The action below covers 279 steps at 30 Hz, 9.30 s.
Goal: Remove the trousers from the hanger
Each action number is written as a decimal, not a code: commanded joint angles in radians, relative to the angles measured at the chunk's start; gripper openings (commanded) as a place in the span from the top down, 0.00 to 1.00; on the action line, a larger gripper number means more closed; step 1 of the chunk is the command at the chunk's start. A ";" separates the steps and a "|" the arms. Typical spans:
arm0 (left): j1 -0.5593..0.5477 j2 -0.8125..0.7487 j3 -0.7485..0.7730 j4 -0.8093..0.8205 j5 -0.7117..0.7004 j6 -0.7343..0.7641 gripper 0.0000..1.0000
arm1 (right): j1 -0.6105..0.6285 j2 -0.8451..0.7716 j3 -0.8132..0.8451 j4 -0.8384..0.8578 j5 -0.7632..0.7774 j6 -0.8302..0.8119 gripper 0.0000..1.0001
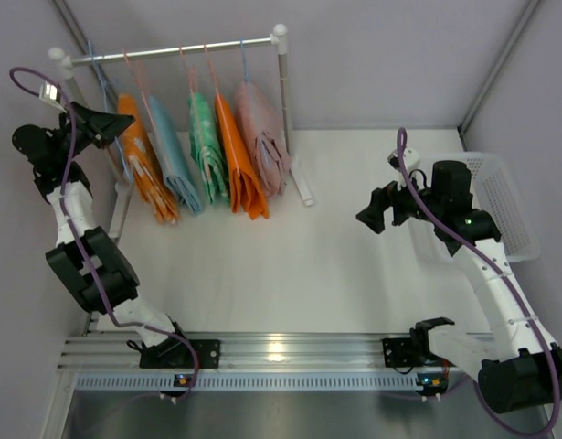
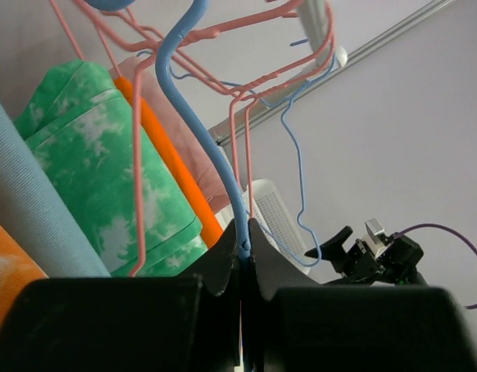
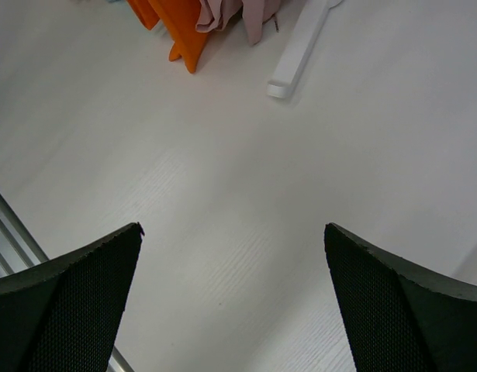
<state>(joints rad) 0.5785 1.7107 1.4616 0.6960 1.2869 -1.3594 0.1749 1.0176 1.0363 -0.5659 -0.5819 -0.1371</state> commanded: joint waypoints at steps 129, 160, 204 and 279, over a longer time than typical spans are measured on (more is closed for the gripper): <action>-1.283 -0.082 0.597 -0.947 -0.866 0.480 1.00 | -0.109 -0.165 -0.002 0.129 0.206 0.129 0.01; -1.401 0.041 0.729 -0.975 -1.292 0.384 1.00 | 0.281 -0.143 -0.217 0.670 0.229 0.145 0.00; -1.401 -0.017 0.680 -0.980 -1.209 0.324 1.00 | 0.287 0.061 -0.098 0.813 0.542 0.129 1.00; -1.281 -0.201 0.135 -1.064 -1.069 0.663 1.00 | -0.021 -0.444 -0.218 0.530 1.464 -0.243 1.00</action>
<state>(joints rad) -0.7044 1.5711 1.5982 -0.3973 0.2123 -0.6861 0.1749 0.5137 0.8272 -0.1707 0.8906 -0.3302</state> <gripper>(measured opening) 0.047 0.056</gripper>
